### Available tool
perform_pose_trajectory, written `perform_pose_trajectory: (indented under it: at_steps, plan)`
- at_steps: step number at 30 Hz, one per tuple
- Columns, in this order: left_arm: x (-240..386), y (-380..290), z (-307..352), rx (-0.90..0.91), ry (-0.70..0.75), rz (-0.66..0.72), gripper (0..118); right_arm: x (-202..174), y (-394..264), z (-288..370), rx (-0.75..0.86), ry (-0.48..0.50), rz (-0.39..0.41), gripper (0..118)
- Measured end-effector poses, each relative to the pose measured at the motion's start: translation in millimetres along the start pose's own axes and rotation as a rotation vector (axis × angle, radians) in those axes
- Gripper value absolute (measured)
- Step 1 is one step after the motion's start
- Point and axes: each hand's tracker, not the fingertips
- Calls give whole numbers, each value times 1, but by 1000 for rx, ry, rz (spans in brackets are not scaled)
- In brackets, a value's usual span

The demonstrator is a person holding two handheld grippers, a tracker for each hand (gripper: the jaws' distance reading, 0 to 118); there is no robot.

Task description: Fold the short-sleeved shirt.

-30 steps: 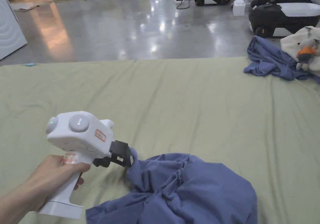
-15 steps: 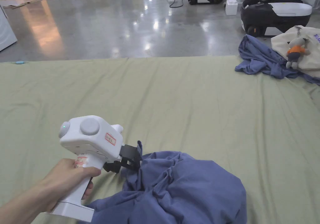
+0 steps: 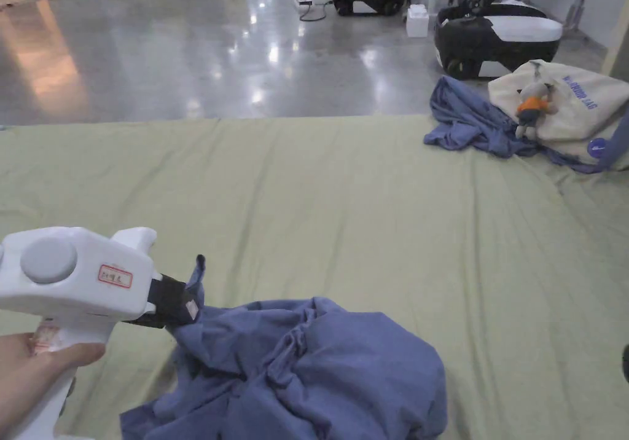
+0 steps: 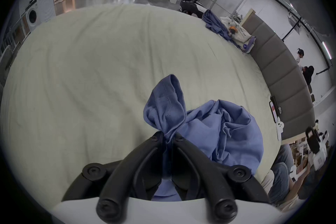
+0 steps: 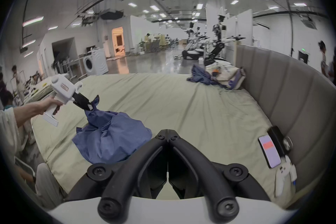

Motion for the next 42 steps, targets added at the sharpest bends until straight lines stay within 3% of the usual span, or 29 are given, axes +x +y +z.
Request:
perform_pose_trajectory:
  at_steps: [7, 11, 14, 15, 16, 18, 19, 23, 24, 25, 26, 27, 28, 29, 31, 32, 37, 42]
  plan:
    - [-9, -7, 20, 21, 21, -6, 8, -30, 44, -93, -111, 187, 77, 2]
    - [-5, -13, 24, 8, 31, -50, 8, -34, 63, -200, -428, 308, 31, 2]
    - [-8, -15, 24, 12, 40, -65, 8, -37, 57, -271, -646, 237, 109, 3]
    - [-10, -15, 23, 10, 41, -65, 8, -37, 53, -287, -711, 214, 114, 16]
    - [-11, -16, 22, 7, 42, -66, 8, -36, 44, -298, -726, 199, 91, 38]
    - [-11, -17, 18, 3, 55, -78, 8, -33, 30, -312, -770, 208, 27, 104]
    - [-12, -18, 16, 3, 58, -83, 8, -31, 23, -319, -801, 245, -17, 110]
    - [-12, -22, 9, 1, 56, -95, 8, -32, 5, -324, -779, 294, -233, 108]
    - [-13, -22, 8, 0, 59, -95, 8, -36, 3, -324, -785, 299, -230, 95]
    - [-13, -23, 7, 0, 64, -96, 8, -42, 0, -326, -816, 281, -193, 69]
    - [-14, -23, 8, 2, 64, -96, 8, -47, -4, -330, -873, 288, -144, 69]
    - [-15, -24, 8, 4, 62, -92, 8, -51, -7, -331, -879, 292, -114, 54]
    - [-16, -25, 9, 6, 56, -88, 8, -56, -9, -326, -832, 296, -98, 27]
    - [-16, -26, 10, 12, 50, -84, 8, -56, -9, -320, -775, 289, -122, 9]
    - [-16, -29, 13, 21, 49, -84, 8, -51, -5, -313, -772, 371, -216, 9]
    - [-15, -29, 15, 28, 45, -88, 8, -47, 0, -307, -746, 368, -222, 9]
    - [-9, -17, 57, 244, 21, -22, 8, -15, 59, -257, -507, 278, -240, 9]
    - [17, 6, 121, 384, 25, -92, 8, 12, 124, -193, -311, 239, -255, 9]
